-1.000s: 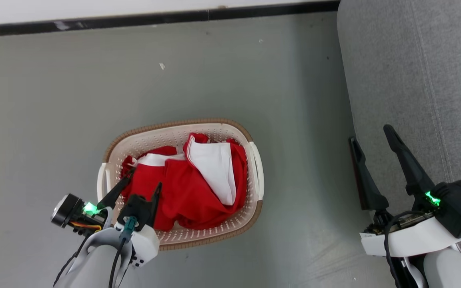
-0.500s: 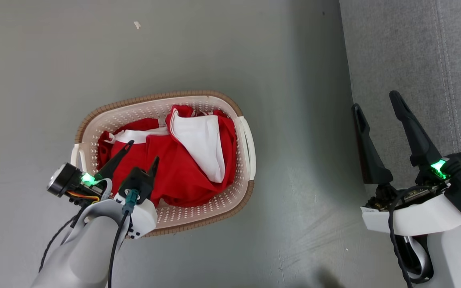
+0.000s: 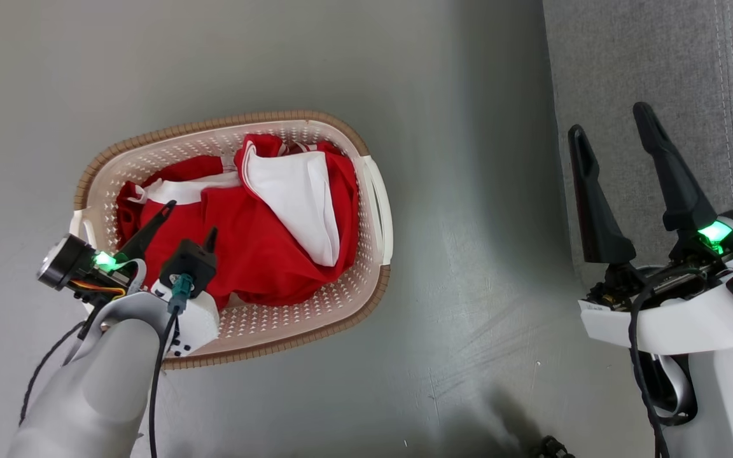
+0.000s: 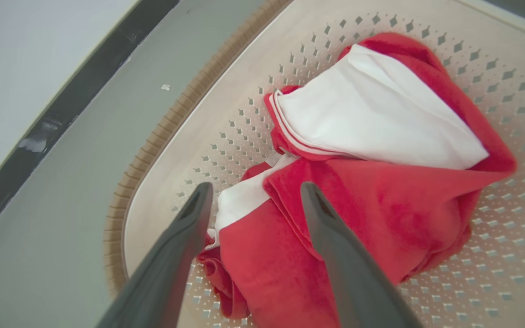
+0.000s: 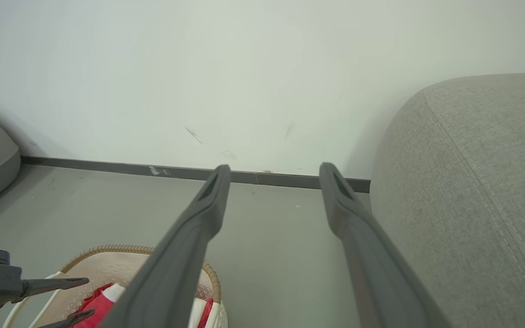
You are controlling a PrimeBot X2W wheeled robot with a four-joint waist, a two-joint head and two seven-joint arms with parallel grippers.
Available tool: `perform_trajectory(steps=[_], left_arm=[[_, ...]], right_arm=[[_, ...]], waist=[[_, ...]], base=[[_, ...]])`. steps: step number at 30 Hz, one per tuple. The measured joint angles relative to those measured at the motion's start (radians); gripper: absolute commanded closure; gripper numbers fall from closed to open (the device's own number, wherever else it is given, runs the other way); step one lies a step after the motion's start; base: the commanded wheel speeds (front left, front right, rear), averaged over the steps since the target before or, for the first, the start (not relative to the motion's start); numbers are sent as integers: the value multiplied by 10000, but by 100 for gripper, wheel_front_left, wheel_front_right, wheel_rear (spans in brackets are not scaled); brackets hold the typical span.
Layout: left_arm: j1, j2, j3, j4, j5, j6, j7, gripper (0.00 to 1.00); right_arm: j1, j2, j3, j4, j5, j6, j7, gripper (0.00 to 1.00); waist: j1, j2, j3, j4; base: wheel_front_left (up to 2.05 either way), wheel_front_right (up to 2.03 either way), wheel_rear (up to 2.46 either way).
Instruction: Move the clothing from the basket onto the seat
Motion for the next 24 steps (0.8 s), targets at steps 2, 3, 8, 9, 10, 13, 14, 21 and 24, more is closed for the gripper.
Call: perform_trajectory(steps=[2, 3, 8, 9, 10, 13, 14, 21, 24], left_arm=[[-115, 75, 8, 111, 12, 21, 0, 0], [-188, 100, 13, 167, 12, 23, 0, 0], [-552, 134, 36, 399, 33, 75, 0, 0], [-622, 142, 48, 454, 40, 98, 0, 0], [-689, 157, 67, 531, 40, 98, 0, 0], [-877, 215, 151, 755, 40, 173, 0, 0], [-941, 232, 173, 838, 40, 184, 0, 0], [-1403, 374, 334, 1342, 40, 332, 4, 0], [-1566, 422, 470, 1526, 35, 483, 36, 0]], right_arm=[[-57, 0, -8, -44, 19, 0, 0, 0], [-57, 0, -8, -50, 42, 0, 0, 0], [-225, -2, -8, -98, 100, 0, 0, 0], [-294, -2, -8, -134, 100, 0, 0, 0], [-348, -2, -4, -163, 102, 0, 0, 0], [-466, -2, 0, -284, 128, 0, -2, 0], [-467, -2, 4, -301, 157, 0, 0, 0], [-731, -4, 36, -372, 171, 0, -2, 0], [-832, -6, 44, -389, 171, 0, -2, 0]], waist=[[0, 0, 131, -51], [0, 0, 194, -76], [0, 0, 508, -190], [0, 0, 570, -213], [0, 0, 629, -233], [0, 0, 803, -294], [0, 0, 861, -314], [0, 0, 1233, -418], [0, 0, 1376, -447]], base=[[0, 0, 0], [0, 0, 0], [0, 0, 0], [0, 0, 0], [0, 0, 0], [0, 0, 0], [0, 0, 0], [0, 0, 0], [0, 0, 0]])
